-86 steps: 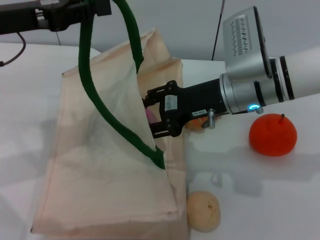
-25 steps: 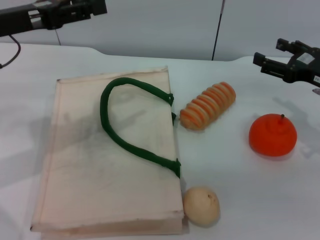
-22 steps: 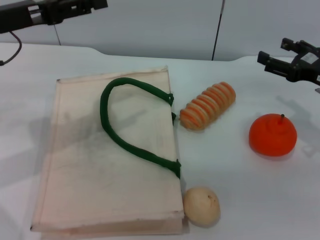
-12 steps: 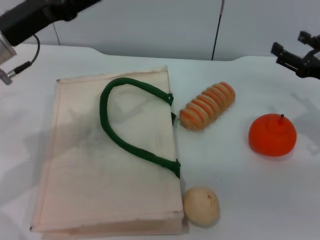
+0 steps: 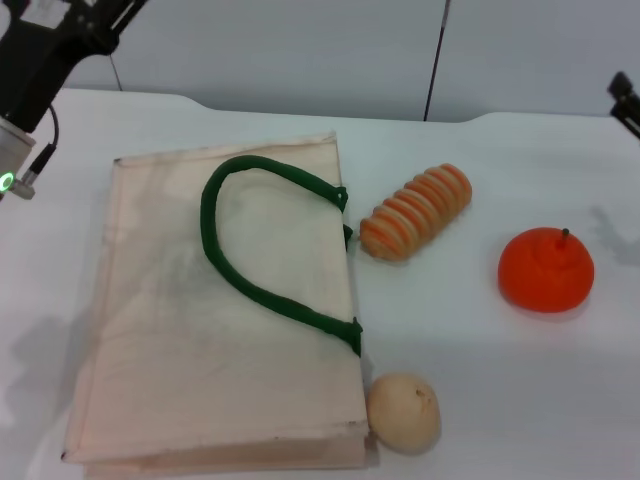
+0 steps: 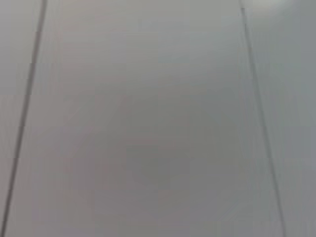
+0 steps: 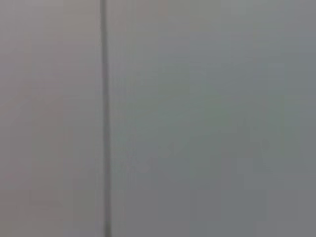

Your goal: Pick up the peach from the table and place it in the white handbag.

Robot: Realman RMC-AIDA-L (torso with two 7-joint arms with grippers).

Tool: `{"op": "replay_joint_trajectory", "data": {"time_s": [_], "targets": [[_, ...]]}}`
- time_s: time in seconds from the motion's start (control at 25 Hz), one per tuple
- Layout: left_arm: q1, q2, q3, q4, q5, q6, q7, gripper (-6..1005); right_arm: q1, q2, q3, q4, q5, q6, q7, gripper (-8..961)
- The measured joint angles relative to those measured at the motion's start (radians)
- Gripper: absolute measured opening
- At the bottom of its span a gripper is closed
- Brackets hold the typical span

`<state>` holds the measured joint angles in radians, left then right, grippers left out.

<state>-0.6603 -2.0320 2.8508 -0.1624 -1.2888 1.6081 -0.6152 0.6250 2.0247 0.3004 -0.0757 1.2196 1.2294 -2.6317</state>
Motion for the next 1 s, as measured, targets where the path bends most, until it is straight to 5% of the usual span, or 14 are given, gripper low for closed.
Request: {"op": "replay_joint_trajectory", "data": {"time_s": [0.2,1.0], "targets": [[0.010,0.000,0.000,0.033,-0.029,-0.035,0.026,828,-0.048,0.002,0.127,0.032,0.000,0.020,-0.071,894],[0.018,-0.001,-0.001,0.045,-0.032,-0.047,0.023,828,-0.061,0.003,0.136,0.035,0.000,0.036,-0.075,893]]}}
